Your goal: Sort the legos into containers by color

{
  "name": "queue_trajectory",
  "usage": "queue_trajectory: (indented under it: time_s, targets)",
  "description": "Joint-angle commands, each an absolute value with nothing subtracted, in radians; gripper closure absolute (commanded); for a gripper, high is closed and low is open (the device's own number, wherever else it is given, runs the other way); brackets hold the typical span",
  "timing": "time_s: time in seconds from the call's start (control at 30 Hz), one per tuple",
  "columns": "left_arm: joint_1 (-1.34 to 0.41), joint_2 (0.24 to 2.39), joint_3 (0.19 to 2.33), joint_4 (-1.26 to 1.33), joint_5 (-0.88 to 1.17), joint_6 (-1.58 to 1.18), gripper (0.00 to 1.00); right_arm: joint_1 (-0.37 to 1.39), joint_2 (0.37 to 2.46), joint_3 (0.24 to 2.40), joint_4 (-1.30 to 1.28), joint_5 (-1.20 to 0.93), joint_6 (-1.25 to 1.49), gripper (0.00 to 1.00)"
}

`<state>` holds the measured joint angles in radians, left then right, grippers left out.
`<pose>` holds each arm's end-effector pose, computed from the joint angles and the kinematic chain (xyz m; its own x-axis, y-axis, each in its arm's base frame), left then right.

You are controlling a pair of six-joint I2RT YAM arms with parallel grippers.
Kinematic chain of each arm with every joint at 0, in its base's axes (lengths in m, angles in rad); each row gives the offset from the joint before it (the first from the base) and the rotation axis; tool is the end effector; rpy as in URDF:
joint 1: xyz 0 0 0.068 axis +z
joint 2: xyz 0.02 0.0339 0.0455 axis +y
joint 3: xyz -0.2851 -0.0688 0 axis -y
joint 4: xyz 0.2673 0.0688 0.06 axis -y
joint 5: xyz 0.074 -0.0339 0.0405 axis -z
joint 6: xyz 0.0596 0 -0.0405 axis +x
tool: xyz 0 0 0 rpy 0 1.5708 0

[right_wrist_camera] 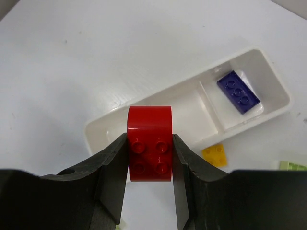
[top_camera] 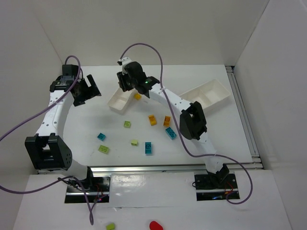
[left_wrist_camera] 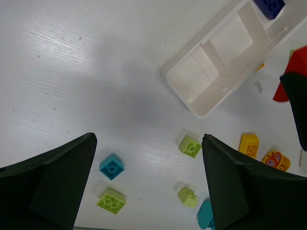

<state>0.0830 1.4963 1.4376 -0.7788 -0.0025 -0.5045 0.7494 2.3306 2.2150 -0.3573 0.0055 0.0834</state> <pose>0.3573 0.0299 0.3428 -0.6073 -0.5356 -0.5868 -0.4319 0.8425 -0.3219 0.4452 0.4138 0.2881 -0.3887 -0.2479 -0.8874 -0.6475 0.7587 0.0717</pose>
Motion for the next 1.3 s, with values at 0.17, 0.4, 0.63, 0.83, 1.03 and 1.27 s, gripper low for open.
queue_trajectory:
  time_s: [0.17, 0.4, 0.63, 0.83, 1.03, 1.27]
  targets:
    - [0.097, 1.456, 1.417, -0.787, 0.044, -0.517, 0.0, 0.738, 2.502, 2.362, -0.224, 0.044, 0.075, 0.62]
    - [0.097, 1.465, 1.417, -0.796, 0.044, -0.508, 0.0, 0.747, 2.553, 2.43, -0.19, 0.074, 0.075, 0.19]
    - [0.097, 1.465, 1.417, -0.796, 0.054, -0.508, 0.0, 0.747, 2.32, 2.196, -0.1, 0.227, 0.089, 0.17]
    - [0.071, 1.456, 1.417, -0.787, 0.089, -0.465, 0.0, 0.677, 2.152, 1.994, -0.311, 0.38, 0.198, 0.21]
    - [-0.004, 1.479, 1.436, -0.778, 0.08, -0.456, 0.0, 0.589, 2.155, 1.944, -0.616, 0.428, 0.472, 0.07]
    - [-0.055, 1.52, 1.465, -0.788, 0.071, -0.456, 0.0, 0.546, 2.166, 1.841, -0.611, 0.382, 0.574, 0.06]
